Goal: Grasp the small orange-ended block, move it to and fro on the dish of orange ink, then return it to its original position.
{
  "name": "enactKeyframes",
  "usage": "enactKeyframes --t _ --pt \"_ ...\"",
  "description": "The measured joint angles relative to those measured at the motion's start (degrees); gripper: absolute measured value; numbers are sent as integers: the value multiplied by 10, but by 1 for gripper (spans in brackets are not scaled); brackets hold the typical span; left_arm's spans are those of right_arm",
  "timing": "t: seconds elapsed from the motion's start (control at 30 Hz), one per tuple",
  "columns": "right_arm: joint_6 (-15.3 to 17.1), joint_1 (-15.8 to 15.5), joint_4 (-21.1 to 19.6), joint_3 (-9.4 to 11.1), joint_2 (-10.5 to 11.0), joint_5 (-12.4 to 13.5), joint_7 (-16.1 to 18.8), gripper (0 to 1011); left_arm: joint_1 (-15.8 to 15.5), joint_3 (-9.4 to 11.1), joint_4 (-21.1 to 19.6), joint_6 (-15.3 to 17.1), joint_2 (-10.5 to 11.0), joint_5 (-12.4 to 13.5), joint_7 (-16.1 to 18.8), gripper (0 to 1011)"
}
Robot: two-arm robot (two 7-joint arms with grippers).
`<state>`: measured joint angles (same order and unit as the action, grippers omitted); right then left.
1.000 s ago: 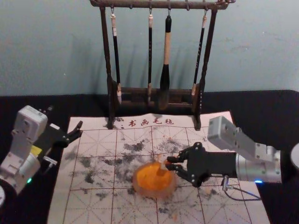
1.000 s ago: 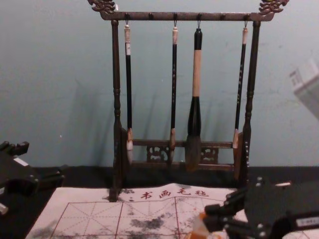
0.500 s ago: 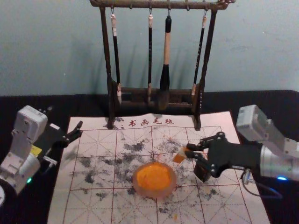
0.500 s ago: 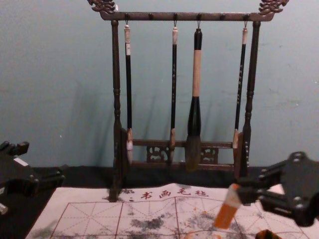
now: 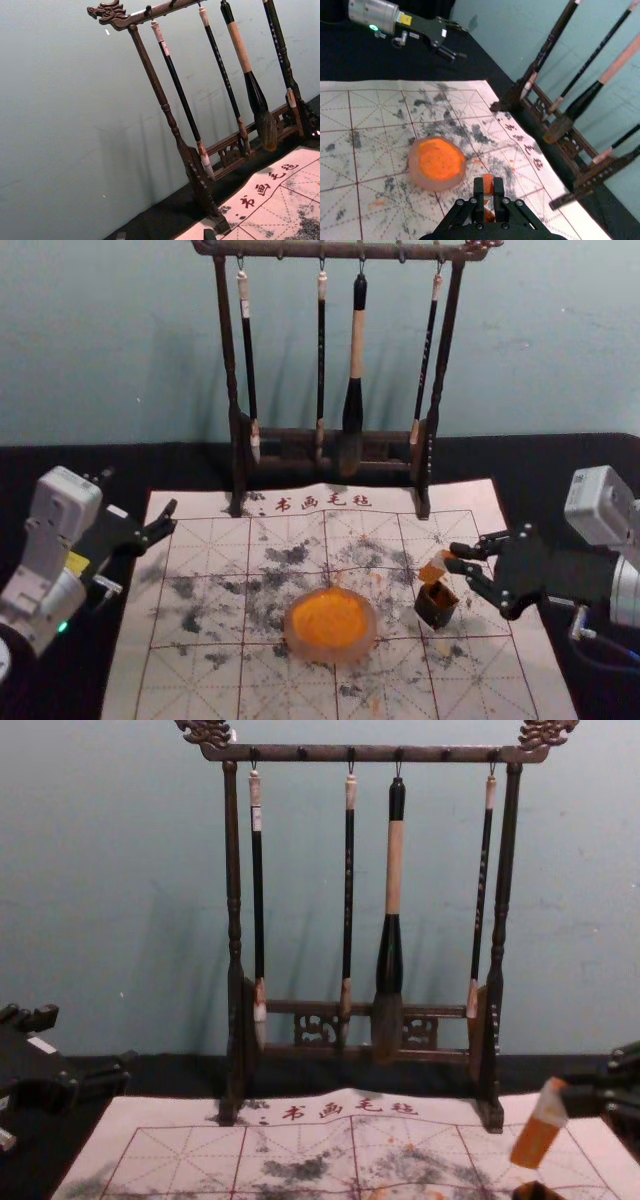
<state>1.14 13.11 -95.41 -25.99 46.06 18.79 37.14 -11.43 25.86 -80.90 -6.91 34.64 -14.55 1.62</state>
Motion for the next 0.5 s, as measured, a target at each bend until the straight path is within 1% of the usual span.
enactKeyframes --t 0.3,0.5 --pt "6 -15 2 16 4 -2 -3 82 0 0 0 0 0 0 0 1001" --pt "9 -19 8 19 3 -4 -1 82 0 0 0 0 0 0 0 1002"
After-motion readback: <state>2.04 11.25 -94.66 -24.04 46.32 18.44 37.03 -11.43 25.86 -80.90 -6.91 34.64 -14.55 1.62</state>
